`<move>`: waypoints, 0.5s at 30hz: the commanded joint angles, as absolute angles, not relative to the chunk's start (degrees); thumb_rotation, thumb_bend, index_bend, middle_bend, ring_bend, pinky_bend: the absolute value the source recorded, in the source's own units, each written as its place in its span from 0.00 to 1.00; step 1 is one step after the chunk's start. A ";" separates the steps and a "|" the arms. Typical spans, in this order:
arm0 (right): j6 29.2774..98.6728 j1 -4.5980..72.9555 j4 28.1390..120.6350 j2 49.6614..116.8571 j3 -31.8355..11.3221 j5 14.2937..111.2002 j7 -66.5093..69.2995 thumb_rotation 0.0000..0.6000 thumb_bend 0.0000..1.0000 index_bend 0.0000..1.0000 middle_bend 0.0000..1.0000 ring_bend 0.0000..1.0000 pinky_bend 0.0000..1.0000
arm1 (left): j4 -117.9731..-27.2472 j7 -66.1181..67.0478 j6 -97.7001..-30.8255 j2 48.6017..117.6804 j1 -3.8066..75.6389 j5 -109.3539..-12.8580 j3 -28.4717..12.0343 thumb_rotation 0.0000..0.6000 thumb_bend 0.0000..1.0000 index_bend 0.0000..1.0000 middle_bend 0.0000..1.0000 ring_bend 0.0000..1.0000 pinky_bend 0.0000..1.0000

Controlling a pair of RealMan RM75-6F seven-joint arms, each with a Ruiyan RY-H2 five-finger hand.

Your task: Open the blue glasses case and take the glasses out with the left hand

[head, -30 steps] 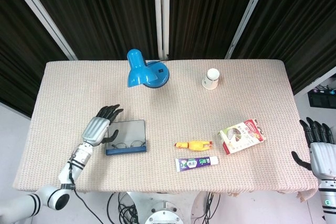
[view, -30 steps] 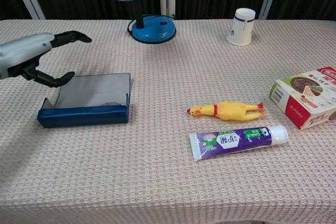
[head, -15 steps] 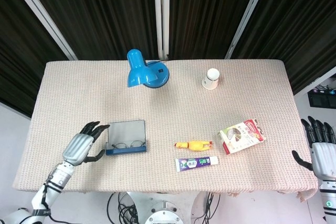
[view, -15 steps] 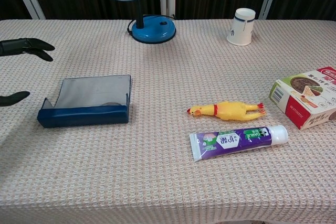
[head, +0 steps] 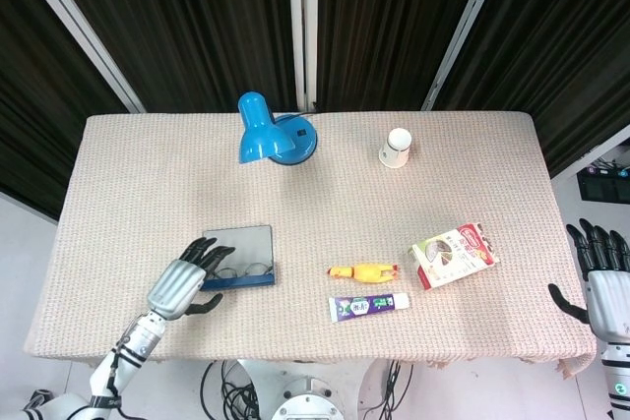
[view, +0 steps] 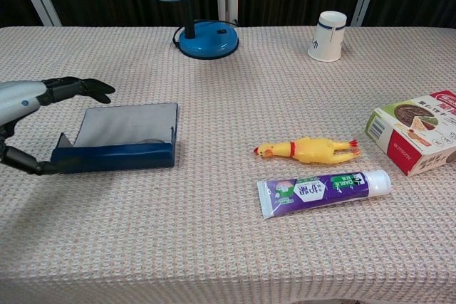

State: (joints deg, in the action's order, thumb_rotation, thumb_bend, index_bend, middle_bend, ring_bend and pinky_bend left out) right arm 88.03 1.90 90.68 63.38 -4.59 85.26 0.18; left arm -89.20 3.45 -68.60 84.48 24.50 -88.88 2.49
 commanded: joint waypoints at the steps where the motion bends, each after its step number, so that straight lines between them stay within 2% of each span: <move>1: 88.11 1.82 90.67 63.27 -4.71 85.08 0.39 1.00 0.19 0.00 0.00 0.00 0.00 | -88.28 3.96 -67.78 85.94 24.98 -88.50 1.96 1.00 0.30 0.08 0.12 0.00 0.06; 8: 87.54 1.99 90.25 63.60 -4.67 84.92 0.64 1.00 0.19 0.00 0.00 0.00 0.00 | -84.84 6.47 -67.53 91.31 26.43 -88.94 0.02 1.00 0.30 0.07 0.06 0.00 0.05; 15: 87.36 1.93 89.64 63.75 -4.90 84.29 1.08 1.00 0.20 0.00 0.00 0.00 0.00 | -83.62 9.39 -65.00 95.06 28.05 -86.98 -1.46 1.00 0.30 0.07 0.05 0.00 0.05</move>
State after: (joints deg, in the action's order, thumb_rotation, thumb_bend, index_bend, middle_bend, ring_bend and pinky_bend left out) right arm 87.38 1.93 89.66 63.74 -4.87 84.31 1.05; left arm -83.77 8.79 -65.84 94.36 27.60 -87.82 -1.02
